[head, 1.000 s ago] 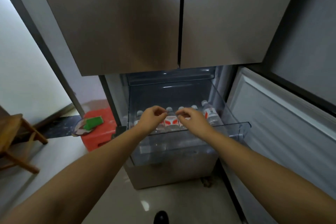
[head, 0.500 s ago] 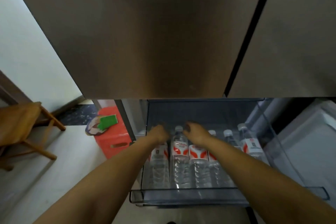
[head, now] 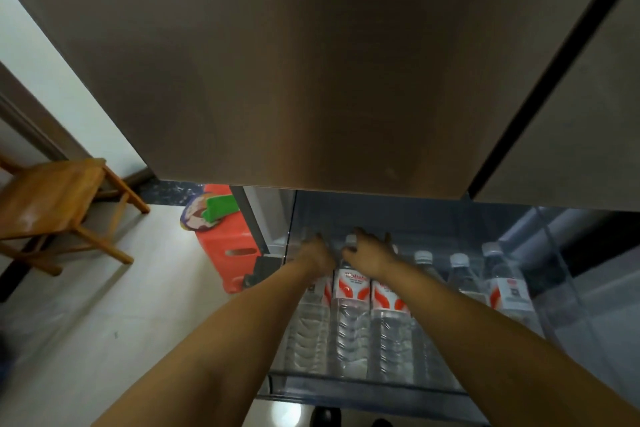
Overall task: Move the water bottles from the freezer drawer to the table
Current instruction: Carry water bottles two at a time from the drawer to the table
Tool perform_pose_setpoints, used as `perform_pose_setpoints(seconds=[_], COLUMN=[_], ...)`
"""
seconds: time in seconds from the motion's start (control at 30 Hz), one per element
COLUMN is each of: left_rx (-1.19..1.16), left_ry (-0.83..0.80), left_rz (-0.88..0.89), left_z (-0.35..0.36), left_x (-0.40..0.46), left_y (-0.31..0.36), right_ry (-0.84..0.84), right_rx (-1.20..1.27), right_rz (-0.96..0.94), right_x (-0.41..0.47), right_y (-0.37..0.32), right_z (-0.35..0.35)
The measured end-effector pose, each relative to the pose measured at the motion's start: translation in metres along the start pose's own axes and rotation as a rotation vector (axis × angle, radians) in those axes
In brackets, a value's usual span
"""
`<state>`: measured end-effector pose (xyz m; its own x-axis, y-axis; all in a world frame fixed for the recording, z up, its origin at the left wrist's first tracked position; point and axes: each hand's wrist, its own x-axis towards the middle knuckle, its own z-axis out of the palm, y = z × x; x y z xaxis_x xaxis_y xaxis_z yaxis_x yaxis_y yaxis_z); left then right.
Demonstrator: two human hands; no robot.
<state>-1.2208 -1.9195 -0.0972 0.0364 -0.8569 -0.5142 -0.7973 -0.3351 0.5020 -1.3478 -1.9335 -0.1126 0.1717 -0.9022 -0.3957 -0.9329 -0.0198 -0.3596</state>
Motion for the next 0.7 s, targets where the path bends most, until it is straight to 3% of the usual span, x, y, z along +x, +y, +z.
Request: perform_pose_setpoints(seconds=[0.27, 0.43, 0.53, 0.7], left_rx=[-0.339, -0.462, -0.538, -0.545], left_ry=[0.016, -0.018, -0.118, -0.265], left_rz=[-0.068, -0.029, 0.032, 0.133], left_z=[-0.013, -0.027, -0.031, -0.031], left_x=[-0.015, -0.033, -0.049, -0.077], left_y=[0.003, 0.009, 0.010, 0.003], right_ry=[0.131, -0.023, -0.175, -0.337], right_rx=[0.662, 1.048, 1.249, 1.287], right_rz=[0.053, 0.092, 0.059, 0.030], right_x=[-0.032, -0.056, -0.070, -0.093], right_y=[-0.003, 0.010, 0.014, 0.022], right_z=[-0.012, -0.027, -0.029, -0.026])
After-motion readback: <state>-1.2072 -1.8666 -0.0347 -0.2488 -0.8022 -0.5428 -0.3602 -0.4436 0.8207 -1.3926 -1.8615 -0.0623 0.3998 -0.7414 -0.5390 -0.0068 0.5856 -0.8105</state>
